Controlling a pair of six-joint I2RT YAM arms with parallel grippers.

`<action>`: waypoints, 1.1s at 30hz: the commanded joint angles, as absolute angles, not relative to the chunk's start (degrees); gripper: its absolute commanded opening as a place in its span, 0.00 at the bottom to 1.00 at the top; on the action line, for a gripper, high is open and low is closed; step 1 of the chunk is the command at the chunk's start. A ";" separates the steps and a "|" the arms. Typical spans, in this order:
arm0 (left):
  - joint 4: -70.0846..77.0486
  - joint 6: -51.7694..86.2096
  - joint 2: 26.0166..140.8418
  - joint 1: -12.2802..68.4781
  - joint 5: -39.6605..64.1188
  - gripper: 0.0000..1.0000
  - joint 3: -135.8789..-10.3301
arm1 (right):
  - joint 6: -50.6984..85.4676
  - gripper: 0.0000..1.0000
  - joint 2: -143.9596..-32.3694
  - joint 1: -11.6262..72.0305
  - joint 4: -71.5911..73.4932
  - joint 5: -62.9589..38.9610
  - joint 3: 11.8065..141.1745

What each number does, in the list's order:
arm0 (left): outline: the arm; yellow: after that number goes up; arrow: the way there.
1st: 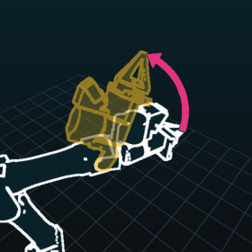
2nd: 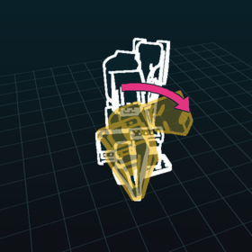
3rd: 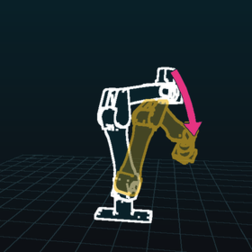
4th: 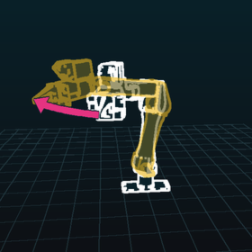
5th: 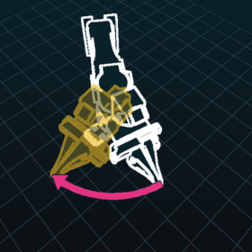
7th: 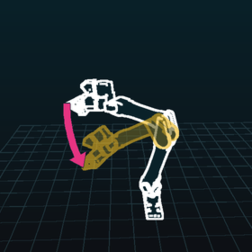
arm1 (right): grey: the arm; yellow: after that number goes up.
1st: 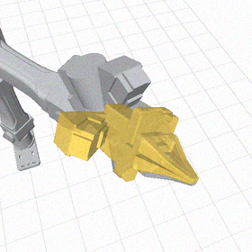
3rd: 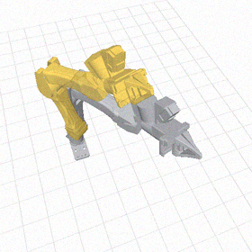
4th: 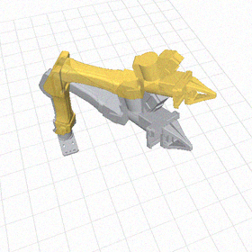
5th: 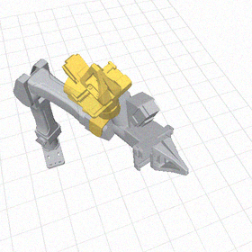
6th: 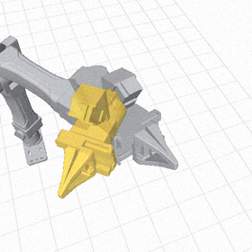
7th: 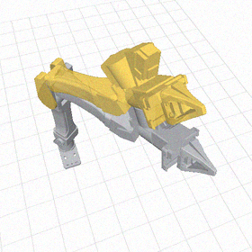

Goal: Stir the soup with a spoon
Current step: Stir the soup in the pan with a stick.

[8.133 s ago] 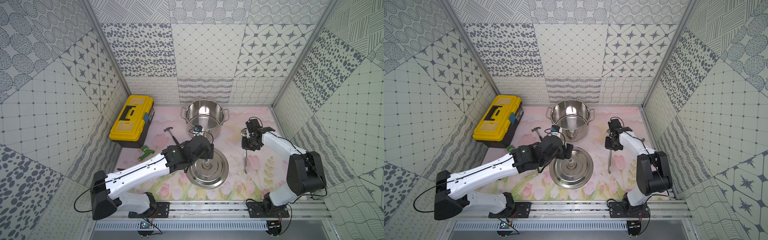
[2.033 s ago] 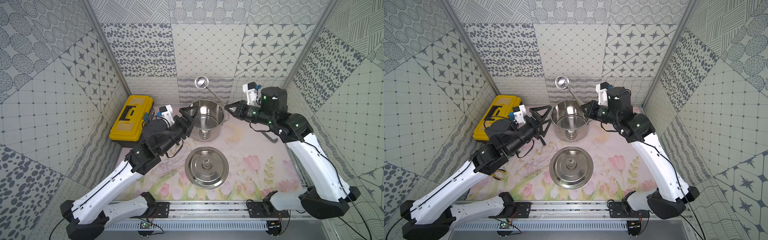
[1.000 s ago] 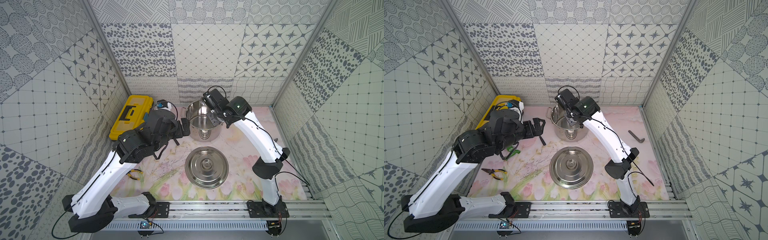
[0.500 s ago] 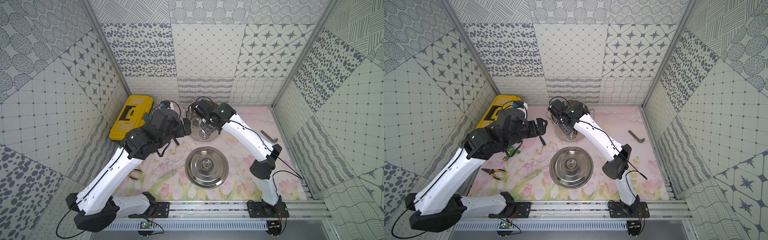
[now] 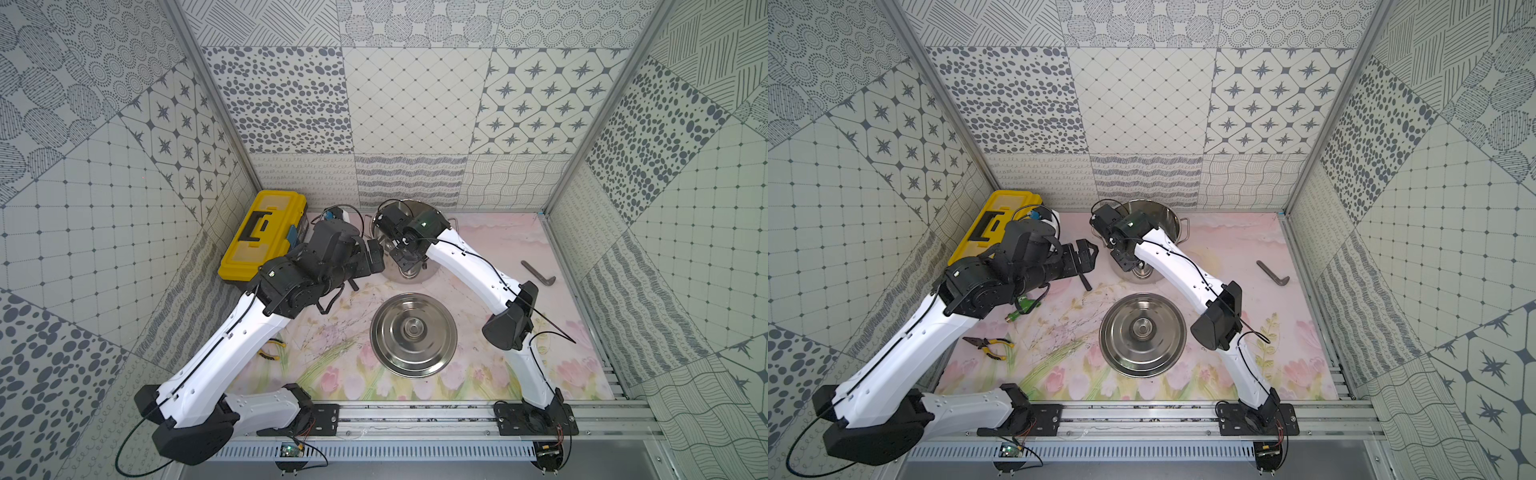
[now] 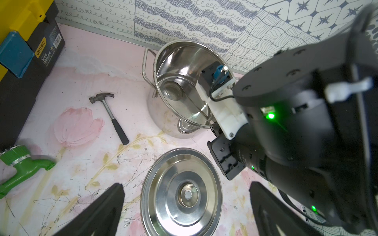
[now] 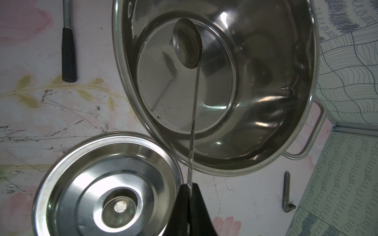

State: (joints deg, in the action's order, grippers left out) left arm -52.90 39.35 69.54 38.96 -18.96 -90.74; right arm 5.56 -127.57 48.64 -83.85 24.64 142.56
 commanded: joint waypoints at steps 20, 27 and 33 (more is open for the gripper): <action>-47.57 43.55 69.91 38.69 -14.01 0.99 -87.57 | 4.83 0.00 -126.14 40.45 -81.90 27.84 146.18; -42.73 41.29 71.04 38.67 -9.59 1.00 -87.54 | 6.96 0.00 -119.17 39.88 -79.73 27.82 134.54; -41.85 40.97 71.89 38.66 -9.67 1.00 -88.29 | 9.86 0.00 -113.47 41.23 -77.67 26.17 126.08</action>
State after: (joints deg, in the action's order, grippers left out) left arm -46.33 42.26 71.37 38.85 -12.08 -87.59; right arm 7.33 -117.10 40.16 -81.08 26.55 127.87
